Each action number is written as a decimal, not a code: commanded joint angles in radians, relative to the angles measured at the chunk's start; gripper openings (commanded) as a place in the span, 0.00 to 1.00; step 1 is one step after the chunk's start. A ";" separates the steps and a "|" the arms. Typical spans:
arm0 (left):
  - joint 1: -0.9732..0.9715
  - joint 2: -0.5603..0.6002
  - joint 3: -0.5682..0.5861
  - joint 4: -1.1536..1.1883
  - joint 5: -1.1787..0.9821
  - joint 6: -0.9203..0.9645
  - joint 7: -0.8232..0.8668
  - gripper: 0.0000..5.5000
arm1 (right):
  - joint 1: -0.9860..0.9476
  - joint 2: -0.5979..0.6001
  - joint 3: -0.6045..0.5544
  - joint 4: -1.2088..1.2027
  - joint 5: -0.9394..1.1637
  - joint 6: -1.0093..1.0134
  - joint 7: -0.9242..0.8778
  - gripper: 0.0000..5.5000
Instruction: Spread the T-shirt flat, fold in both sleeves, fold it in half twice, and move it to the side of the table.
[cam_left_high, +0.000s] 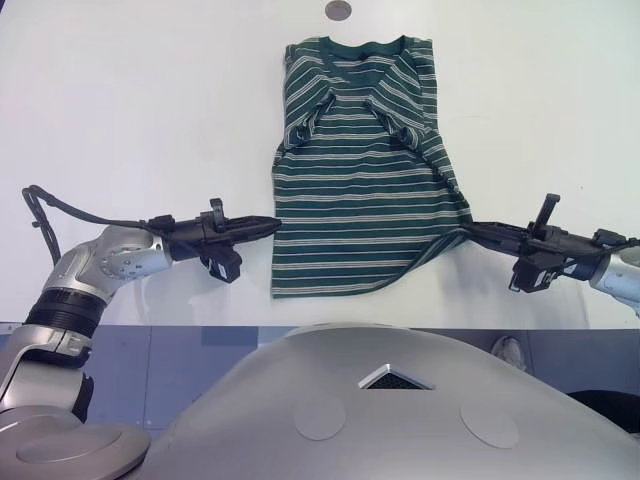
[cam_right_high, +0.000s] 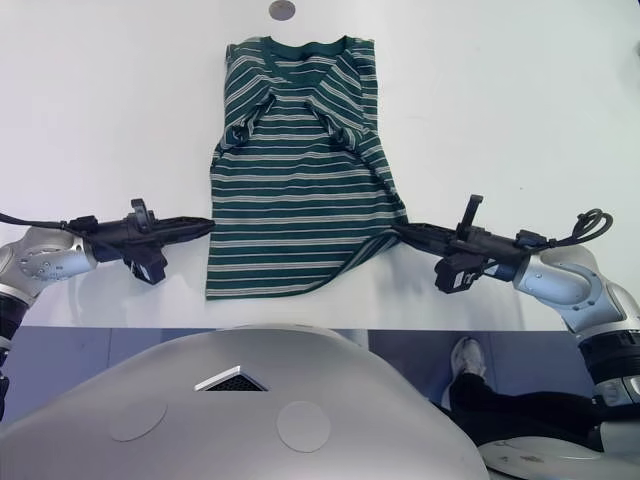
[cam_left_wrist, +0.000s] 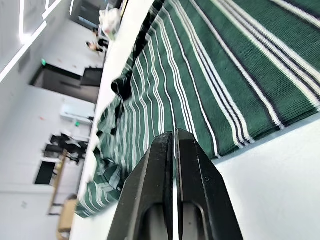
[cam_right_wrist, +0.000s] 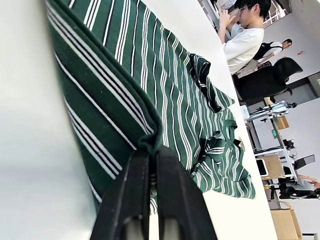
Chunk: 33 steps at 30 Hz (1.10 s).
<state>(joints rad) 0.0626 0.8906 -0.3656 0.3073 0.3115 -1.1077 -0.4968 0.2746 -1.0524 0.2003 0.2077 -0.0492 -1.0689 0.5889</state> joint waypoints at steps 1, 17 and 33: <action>0.086 0.059 -0.106 0.008 -0.007 0.188 -0.202 0.00 | -0.011 -0.031 -0.015 -0.058 0.055 0.067 0.047 0.00; 0.210 -0.008 0.411 -0.022 0.526 -0.366 0.225 0.29 | 0.166 0.024 -0.111 -0.181 0.022 0.143 0.043 0.00; 0.322 -0.113 0.331 -0.336 0.587 -0.150 0.326 0.29 | 0.182 0.053 -0.125 -0.203 0.010 0.154 0.061 0.00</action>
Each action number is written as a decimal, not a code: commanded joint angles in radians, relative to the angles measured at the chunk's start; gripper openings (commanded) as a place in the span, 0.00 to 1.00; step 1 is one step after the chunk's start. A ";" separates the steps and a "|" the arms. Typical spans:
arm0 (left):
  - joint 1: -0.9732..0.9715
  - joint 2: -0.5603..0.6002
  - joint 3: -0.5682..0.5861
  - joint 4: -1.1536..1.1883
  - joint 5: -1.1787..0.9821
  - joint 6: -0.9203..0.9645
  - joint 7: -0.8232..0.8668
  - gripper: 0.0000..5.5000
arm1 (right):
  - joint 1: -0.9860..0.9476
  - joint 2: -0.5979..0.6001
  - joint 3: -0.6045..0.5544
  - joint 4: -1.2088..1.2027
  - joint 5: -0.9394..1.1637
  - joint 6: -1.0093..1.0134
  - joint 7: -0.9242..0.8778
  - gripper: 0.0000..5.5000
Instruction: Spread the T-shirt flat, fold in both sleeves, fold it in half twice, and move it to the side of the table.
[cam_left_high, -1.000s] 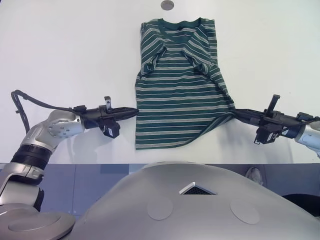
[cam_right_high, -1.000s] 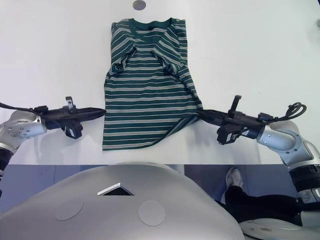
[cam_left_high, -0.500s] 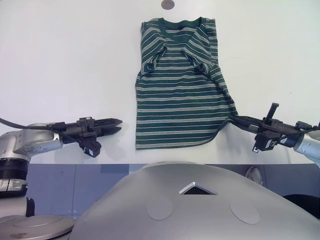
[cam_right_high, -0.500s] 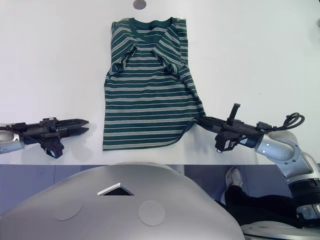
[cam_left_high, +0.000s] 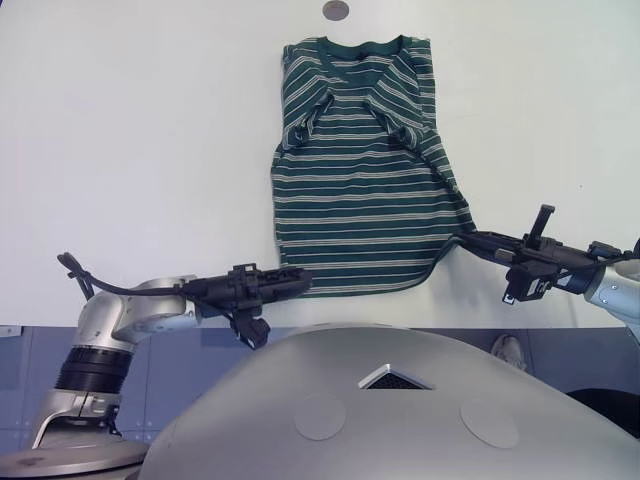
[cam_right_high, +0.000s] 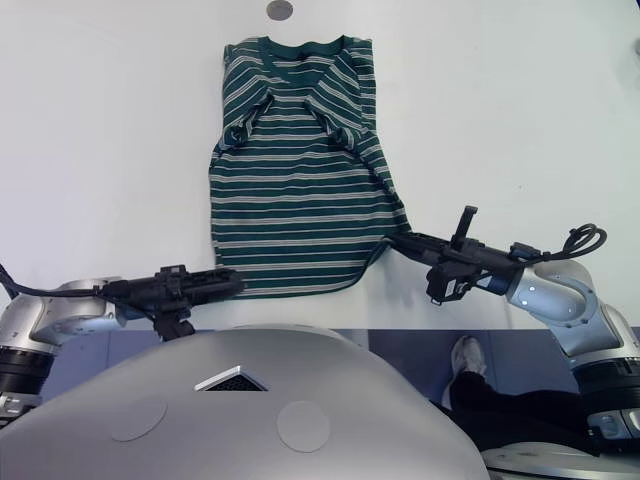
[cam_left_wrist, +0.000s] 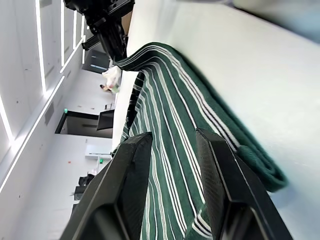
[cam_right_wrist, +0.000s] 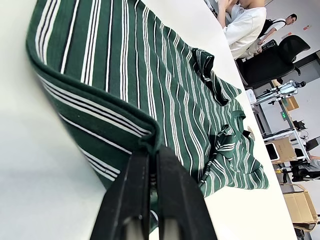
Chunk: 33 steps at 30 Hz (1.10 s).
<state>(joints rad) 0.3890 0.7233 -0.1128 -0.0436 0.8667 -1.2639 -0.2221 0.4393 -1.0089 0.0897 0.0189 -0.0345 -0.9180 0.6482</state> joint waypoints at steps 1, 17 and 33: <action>-0.016 0.068 0.101 0.012 0.019 -0.004 0.070 0.29 | 0.020 0.012 -0.016 -0.014 -0.008 0.003 0.000 0.00; -0.187 0.300 -0.069 0.499 0.192 -0.296 0.225 0.29 | 0.091 0.056 -0.059 -0.060 -0.057 0.024 -0.032 0.00; 0.031 0.314 -0.168 -0.108 -0.075 0.251 -0.191 0.29 | 0.110 0.090 -0.056 -0.083 -0.077 0.040 -0.045 0.00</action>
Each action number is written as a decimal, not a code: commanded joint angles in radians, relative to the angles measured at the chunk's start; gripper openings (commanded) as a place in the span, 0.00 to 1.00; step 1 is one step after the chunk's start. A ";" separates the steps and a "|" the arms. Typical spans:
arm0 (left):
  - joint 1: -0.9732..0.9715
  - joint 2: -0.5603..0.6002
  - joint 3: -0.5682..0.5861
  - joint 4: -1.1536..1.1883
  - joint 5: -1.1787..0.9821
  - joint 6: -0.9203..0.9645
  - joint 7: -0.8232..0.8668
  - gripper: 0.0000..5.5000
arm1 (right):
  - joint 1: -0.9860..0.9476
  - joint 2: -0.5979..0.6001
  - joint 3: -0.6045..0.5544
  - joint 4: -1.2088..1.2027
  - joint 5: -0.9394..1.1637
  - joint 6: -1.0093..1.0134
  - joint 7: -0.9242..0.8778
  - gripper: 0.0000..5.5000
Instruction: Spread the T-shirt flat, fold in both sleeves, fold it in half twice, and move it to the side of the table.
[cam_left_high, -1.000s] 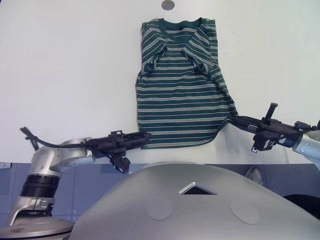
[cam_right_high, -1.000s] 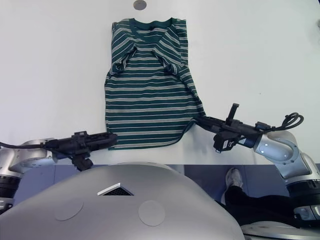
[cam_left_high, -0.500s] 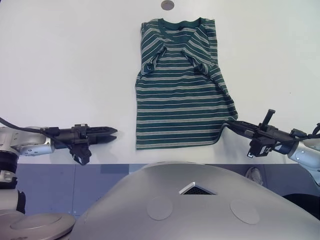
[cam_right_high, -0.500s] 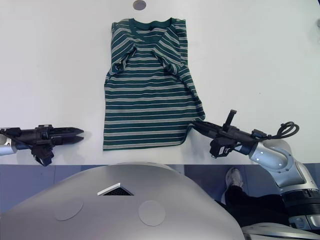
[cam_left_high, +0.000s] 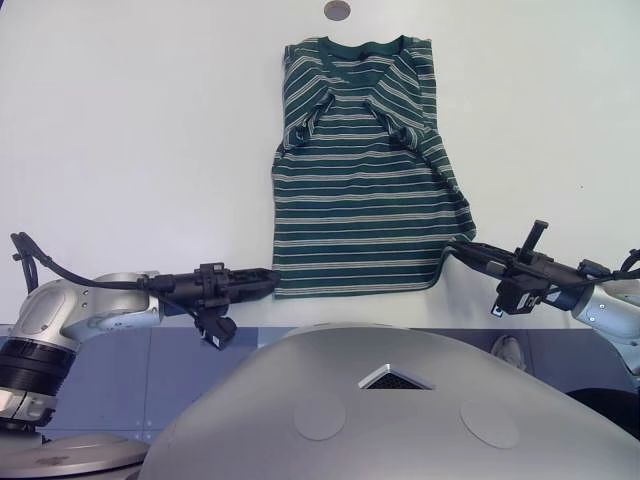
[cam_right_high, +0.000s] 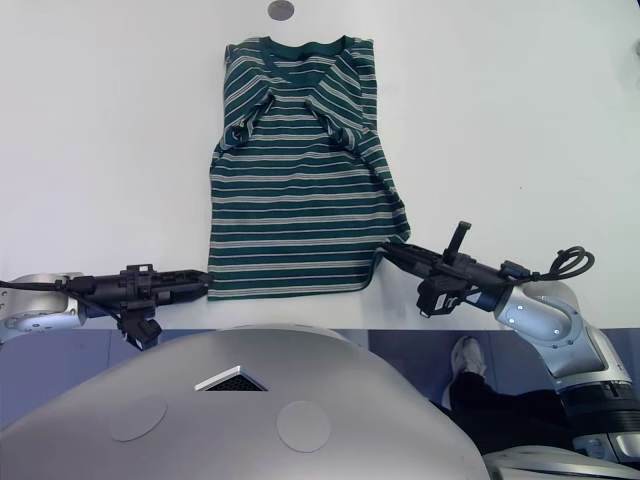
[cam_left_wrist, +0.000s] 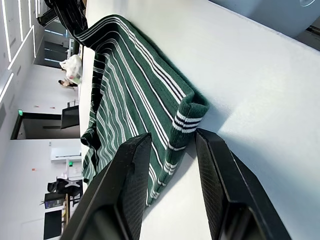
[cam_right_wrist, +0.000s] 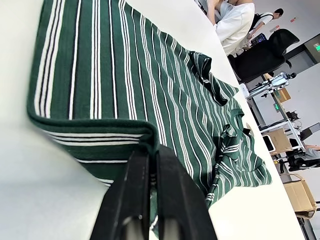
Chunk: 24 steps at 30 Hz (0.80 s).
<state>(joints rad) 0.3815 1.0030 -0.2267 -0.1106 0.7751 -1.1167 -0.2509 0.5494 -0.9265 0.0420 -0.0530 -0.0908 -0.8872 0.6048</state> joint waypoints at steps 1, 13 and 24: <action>0.039 0.038 -0.059 -0.058 -0.002 0.123 -0.183 0.29 | 0.000 0.009 -0.008 -0.011 -0.022 0.009 -0.002 0.00; 0.025 0.048 -0.099 0.059 0.009 0.115 -0.158 0.06 | -0.006 0.010 -0.009 -0.004 -0.027 0.001 0.001 0.00; -0.225 0.037 -0.257 -0.048 -0.588 0.380 -0.610 0.00 | -0.016 -0.198 0.014 -0.225 0.311 0.322 0.257 0.00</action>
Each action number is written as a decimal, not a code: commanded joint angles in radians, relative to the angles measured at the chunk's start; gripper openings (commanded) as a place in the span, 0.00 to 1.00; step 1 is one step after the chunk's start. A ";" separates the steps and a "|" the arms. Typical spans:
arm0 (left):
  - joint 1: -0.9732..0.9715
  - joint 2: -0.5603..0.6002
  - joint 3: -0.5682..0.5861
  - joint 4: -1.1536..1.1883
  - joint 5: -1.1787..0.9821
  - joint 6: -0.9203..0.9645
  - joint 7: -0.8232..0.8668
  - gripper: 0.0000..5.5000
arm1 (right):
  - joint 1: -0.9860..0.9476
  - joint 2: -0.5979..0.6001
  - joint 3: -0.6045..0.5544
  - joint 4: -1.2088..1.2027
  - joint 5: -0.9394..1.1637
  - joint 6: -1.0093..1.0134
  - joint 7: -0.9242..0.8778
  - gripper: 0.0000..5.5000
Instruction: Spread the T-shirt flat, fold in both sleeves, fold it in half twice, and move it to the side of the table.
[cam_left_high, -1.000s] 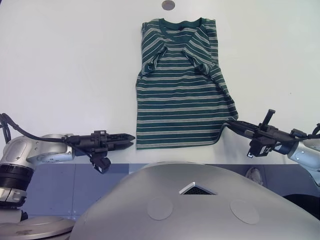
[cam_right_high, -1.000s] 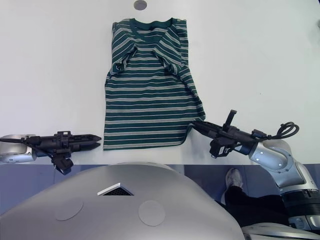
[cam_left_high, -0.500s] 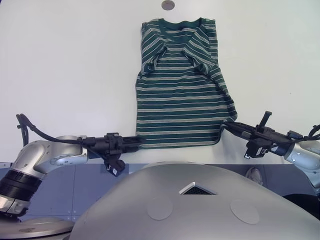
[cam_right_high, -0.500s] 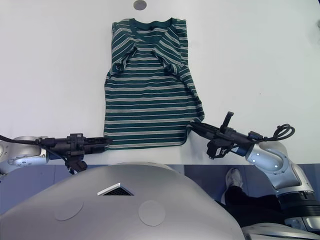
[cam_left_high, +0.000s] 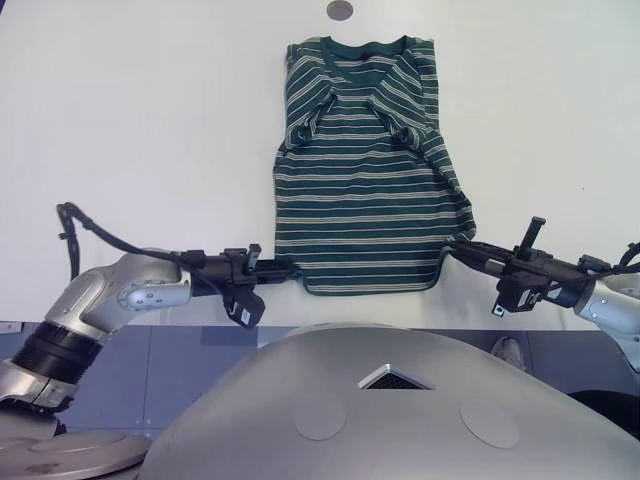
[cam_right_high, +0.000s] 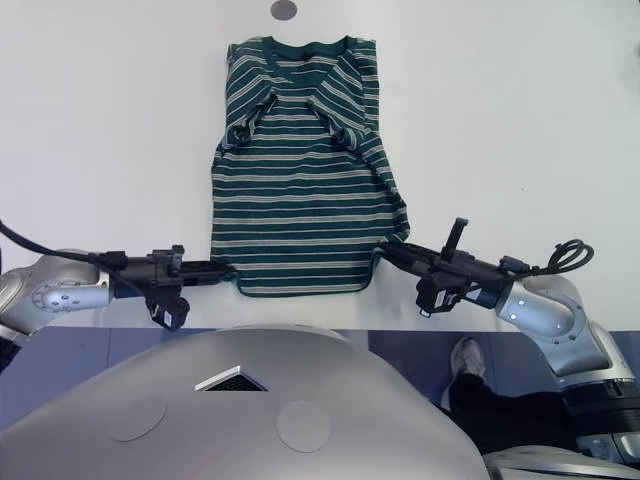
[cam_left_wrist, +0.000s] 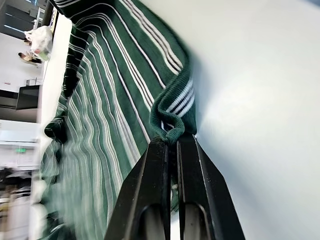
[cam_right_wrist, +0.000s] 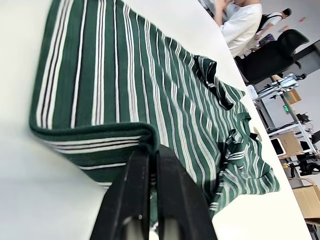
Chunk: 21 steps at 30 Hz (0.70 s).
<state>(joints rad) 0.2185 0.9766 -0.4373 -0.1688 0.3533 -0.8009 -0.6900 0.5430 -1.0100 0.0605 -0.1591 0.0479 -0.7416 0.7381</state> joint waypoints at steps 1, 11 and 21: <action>-0.103 0.077 -0.051 0.025 -0.239 0.080 -0.230 0.00 | -0.008 -0.147 -0.013 -0.163 0.232 0.241 0.162 0.00; -0.168 0.201 -0.050 -0.092 -0.634 0.289 -0.631 0.00 | 0.106 -0.291 -0.147 -0.391 0.443 0.595 0.459 0.00; 0.044 0.311 0.042 -0.397 -0.780 0.580 -0.631 0.00 | 0.244 -0.243 -0.249 -0.481 0.419 0.721 0.585 0.00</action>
<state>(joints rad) 0.2546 1.2845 -0.4263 -0.5066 -0.4000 -0.2766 -1.3561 0.8116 -1.2698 -0.1709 -0.6326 0.4653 -0.0515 1.3245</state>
